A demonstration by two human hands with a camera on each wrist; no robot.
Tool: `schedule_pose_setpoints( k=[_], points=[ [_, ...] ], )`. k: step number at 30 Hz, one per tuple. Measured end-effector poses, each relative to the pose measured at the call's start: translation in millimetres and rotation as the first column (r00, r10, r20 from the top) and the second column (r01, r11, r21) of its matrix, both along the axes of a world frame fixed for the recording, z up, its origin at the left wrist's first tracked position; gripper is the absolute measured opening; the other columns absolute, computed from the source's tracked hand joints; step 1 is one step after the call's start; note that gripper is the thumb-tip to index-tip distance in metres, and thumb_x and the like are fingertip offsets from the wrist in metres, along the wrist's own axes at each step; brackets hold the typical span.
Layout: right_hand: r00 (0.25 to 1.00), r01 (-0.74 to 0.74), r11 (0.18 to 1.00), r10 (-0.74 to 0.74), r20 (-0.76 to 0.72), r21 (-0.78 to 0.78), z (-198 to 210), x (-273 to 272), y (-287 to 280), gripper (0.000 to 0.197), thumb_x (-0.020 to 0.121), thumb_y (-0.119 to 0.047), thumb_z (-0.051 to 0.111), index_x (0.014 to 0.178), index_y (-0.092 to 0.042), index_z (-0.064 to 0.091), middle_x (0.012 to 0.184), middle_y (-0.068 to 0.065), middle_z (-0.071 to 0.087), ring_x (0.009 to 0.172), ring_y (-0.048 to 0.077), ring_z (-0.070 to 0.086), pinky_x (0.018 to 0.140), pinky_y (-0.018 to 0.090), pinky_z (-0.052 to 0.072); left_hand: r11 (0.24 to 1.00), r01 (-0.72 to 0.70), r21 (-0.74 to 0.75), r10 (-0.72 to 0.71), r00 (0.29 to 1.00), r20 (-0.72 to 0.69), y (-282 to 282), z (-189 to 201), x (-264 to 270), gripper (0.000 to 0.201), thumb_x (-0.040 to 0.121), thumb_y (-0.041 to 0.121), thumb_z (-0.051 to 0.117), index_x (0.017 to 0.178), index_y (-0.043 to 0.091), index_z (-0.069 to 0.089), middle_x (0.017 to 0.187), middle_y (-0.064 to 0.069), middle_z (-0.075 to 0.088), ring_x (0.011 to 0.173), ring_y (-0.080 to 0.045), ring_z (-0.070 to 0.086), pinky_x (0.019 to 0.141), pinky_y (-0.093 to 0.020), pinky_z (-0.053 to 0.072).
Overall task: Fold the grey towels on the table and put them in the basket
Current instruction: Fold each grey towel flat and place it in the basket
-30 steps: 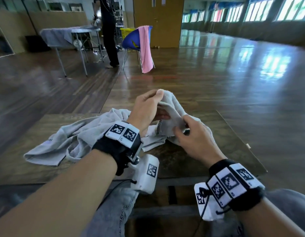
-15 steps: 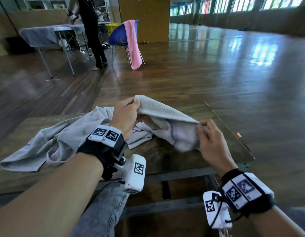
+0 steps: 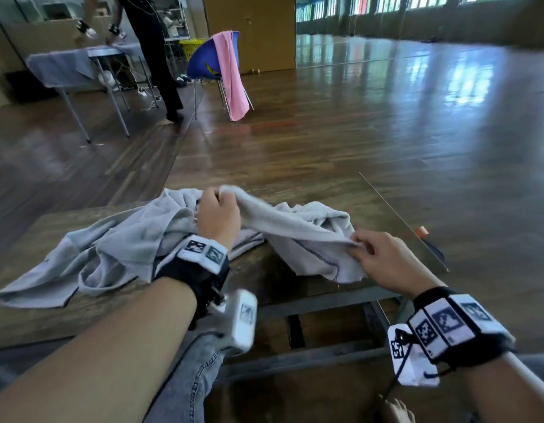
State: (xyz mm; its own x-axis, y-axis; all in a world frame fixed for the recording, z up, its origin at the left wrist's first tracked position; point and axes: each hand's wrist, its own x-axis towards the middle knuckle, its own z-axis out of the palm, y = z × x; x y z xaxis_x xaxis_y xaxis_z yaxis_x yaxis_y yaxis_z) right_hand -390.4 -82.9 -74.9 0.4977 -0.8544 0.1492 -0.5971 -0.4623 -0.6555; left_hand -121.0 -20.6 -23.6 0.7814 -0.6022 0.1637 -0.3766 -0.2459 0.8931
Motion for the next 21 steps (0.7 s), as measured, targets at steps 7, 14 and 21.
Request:
schedule_pose_setpoints(
  k=[7, 14, 21],
  points=[
    [0.959, -0.115, 0.993, 0.111, 0.262, 0.001, 13.8, 30.4, 18.0, 0.015, 0.098, -0.022, 0.058, 0.093, -0.031, 0.069, 0.083, -0.006, 0.070, 0.073, 0.009, 0.066, 0.064, 0.029, 0.053, 0.742, 0.589, 0.320, -0.664, 0.583, 0.469, 29.3, -37.7, -38.4, 0.064, 0.075, 0.066, 0.066, 0.121, 0.026, 0.048, 0.119, 0.004, 0.053, 0.108, -0.011, 0.047, 0.093, -0.029, 0.040],
    [0.911, 0.042, 0.981, 0.040, 0.410, -0.190, 31.7, 21.3, 20.5, 0.011, 0.095, -0.017, 0.066, 0.093, -0.026, 0.072, 0.079, -0.009, 0.071, 0.074, 0.006, 0.066, 0.057, 0.018, 0.051, 0.802, 0.573, 0.166, -0.570, 0.655, 0.496, 10.3, -20.8, -40.0, 0.007, 0.086, 0.012, 0.056, 0.088, 0.017, 0.052, 0.074, -0.003, 0.062, 0.070, -0.024, 0.058, 0.065, -0.038, 0.046],
    [0.802, 0.404, 0.884, -0.219, 0.557, -0.234, 28.2, 5.2, -1.1, 0.012, 0.098, -0.019, 0.062, 0.089, -0.017, 0.071, 0.074, -0.001, 0.068, 0.071, 0.021, 0.063, 0.061, 0.035, 0.052, 0.870, 0.481, 0.111, -0.458, 0.704, 0.542, 2.6, 18.2, 0.7, 0.017, 0.084, 0.001, 0.054, 0.086, 0.011, 0.068, 0.076, -0.004, 0.069, 0.075, -0.023, 0.063, 0.069, -0.039, 0.050]
  ],
)
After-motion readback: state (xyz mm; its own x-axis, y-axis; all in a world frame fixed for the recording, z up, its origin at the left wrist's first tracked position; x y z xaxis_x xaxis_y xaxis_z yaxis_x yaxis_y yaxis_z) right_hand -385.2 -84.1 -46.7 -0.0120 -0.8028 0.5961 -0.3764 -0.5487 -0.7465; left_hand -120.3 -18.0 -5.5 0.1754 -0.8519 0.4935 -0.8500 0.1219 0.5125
